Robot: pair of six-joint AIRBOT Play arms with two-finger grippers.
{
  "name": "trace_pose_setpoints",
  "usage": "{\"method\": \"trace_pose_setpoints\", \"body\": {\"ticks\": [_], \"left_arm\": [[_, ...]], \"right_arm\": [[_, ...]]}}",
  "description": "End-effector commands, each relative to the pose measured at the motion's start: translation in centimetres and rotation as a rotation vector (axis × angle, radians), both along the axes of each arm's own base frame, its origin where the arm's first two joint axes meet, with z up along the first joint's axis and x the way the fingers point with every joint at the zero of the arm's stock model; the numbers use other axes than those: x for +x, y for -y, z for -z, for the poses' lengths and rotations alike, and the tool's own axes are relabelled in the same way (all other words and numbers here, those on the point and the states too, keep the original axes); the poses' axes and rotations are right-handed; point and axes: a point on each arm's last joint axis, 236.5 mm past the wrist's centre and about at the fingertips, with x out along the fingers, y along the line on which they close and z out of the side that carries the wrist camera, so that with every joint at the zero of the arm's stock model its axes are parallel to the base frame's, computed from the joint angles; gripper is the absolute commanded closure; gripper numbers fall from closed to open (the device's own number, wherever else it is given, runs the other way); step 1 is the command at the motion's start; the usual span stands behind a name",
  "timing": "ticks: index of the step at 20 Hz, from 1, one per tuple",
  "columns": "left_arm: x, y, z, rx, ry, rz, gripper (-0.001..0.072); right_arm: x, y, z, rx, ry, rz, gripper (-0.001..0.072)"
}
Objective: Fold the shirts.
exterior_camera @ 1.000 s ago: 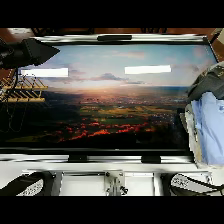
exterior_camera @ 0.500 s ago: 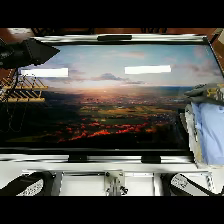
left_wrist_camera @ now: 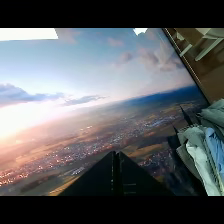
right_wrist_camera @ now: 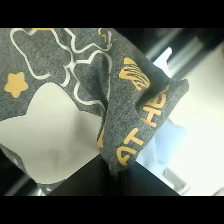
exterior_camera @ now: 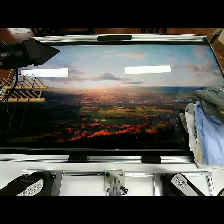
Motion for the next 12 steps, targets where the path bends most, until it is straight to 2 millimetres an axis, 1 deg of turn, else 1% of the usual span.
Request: {"method": "trace_pose_setpoints", "body": {"ticks": [1,2,5,7,8,9,10,11,12], "left_arm": [[0.0,0.0,-0.1,-0.001,0.001,-0.001,0.0673],[0.0,0.0,-0.1,-0.001,0.001,-0.001,0.0673],[0.0,0.0,-0.1,-0.001,0.001,0.0,0.0674],[-0.1,0.0,-0.1,-0.003,-0.002,-0.001,0.0674],[-0.1,0.0,0.0,-0.001,-0.006,0.002,0.0674],[-0.1,0.0,0.1,0.0,-0.007,0.003,0.0674],[-0.1,0.0,0.1,0.0,-0.006,0.003,0.0673],[-0.1,0.0,0.1,0.0,-0.007,0.002,0.0674],[0.0,0.0,0.2,0.002,-0.008,0.001,0.0674]], "right_arm": [[-5.6,-2.9,3.8,0.154,-0.133,0.105,0.0637],[-6.1,-3.2,4.7,0.173,-0.147,0.114,0.0637],[-6.9,-4.0,7.6,0.225,-0.19,0.123,0.0636],[-7.1,-4.2,8.9,0.235,-0.203,0.146,0.0633],[-7.2,-4.0,9.1,0.23,-0.205,0.145,0.0586],[-7.4,-3.6,9.0,0.213,-0.215,0.148,0.0367],[-8.0,-3.2,8.9,0.193,-0.241,0.144,0.018],[-8.7,-2.6,8.5,0.166,-0.265,0.148,0.0178],[-9.0,-1.9,7.8,0.129,-0.275,0.153,0.0178]]}}
